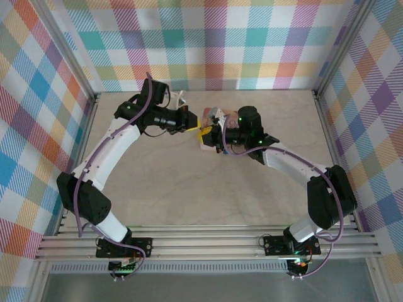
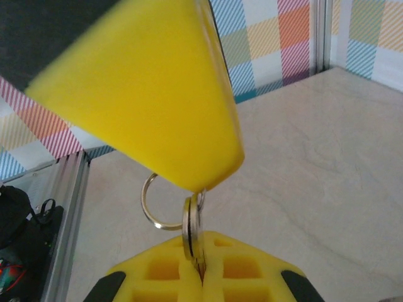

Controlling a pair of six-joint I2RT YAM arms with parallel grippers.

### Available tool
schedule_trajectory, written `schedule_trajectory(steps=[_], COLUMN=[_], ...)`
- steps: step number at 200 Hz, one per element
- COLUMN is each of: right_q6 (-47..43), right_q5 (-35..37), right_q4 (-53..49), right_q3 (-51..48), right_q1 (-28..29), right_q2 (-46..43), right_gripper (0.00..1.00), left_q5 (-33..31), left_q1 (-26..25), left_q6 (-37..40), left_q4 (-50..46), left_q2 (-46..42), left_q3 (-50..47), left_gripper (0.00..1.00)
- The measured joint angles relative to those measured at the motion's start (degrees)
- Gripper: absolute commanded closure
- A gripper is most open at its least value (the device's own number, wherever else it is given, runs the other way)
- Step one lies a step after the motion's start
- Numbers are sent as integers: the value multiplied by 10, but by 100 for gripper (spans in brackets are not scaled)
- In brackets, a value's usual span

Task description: Unlock the padlock with the key

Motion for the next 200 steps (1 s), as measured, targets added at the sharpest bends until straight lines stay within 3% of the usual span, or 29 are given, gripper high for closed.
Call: schedule_trajectory(steps=[79, 129, 176, 200], right_q6=[-4, -6, -40, -65], right_q5=[-36, -85, -130, -144], right_q4=[-150, -247, -348, -396], right_q3=[52, 93, 132, 156], right_q1=[0, -5, -16, -20], right_q2=[-9, -9, 0, 7], right_gripper=[100, 100, 100, 100], left_q5=[0, 3, -3, 23], left_q1=[0, -3, -3, -3], left_q6=[9, 45, 116, 167], left_q4=[-4, -4, 32, 70], left_q2=[0, 0, -41, -87], left_q3=[0, 0, -42, -83], left_gripper=[100, 69, 62, 61])
